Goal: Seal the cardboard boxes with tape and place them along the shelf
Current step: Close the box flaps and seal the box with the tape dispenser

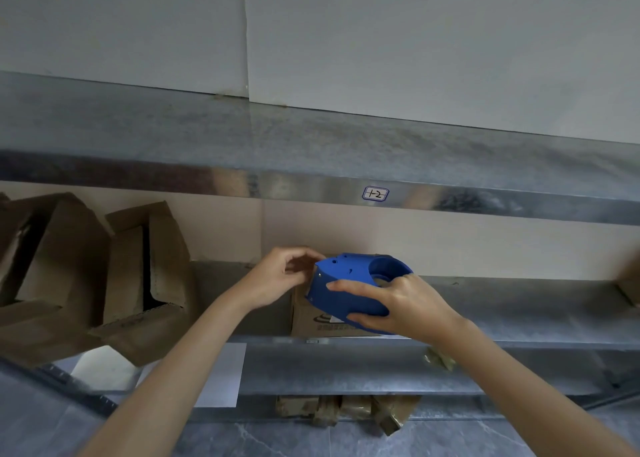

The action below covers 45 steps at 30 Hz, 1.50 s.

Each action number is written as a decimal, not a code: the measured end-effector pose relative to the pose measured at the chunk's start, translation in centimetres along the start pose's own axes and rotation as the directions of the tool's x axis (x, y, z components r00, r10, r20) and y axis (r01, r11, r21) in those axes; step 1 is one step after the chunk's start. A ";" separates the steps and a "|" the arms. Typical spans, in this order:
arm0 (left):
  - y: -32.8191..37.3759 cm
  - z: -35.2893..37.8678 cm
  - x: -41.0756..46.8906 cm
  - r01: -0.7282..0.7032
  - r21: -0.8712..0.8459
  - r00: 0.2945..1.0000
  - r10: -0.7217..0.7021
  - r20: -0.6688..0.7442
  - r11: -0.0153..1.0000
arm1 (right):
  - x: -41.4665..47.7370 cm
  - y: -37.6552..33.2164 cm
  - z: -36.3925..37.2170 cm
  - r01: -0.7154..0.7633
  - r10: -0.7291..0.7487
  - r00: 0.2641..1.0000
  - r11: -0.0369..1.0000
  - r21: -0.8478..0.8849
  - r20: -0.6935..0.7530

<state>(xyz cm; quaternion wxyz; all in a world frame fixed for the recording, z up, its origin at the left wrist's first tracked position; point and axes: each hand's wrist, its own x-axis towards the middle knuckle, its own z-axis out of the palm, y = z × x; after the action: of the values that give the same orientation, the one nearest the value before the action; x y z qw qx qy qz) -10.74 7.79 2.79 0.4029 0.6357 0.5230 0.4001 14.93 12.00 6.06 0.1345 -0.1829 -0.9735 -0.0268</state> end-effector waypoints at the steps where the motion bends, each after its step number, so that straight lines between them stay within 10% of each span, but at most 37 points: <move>1: 0.0 0.0 0.1 0.000 -0.001 1.000 0.000 -0.009 1.000 | 0.0 0.0 0.1 -0.003 0.003 1.000 1.000 0.001 0.012; 22: 0.0 1.9 1.1 0.011 0.105 0.949 0.023 -0.316 0.994 | 1.2 1.8 -1.9 0.006 -0.008 0.999 0.999 0.049 0.037; 34: -1.5 0.0 -3.0 0.107 -0.055 0.743 -0.116 -0.659 0.993 | -4.5 8.5 -4.1 -0.123 0.117 0.986 0.991 0.049 0.116; 45: -1.1 3.0 -1.8 0.157 -0.186 0.806 -0.234 -0.544 0.970 | -6.3 11.2 -3.7 -0.215 0.197 0.965 0.972 0.094 0.171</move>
<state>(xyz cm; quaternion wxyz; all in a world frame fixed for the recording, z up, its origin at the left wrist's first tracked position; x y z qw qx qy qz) -8.56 5.83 0.54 0.3116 0.4045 0.6532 0.5591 25.62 19.90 7.92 0.0676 -0.2770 -0.9568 0.0570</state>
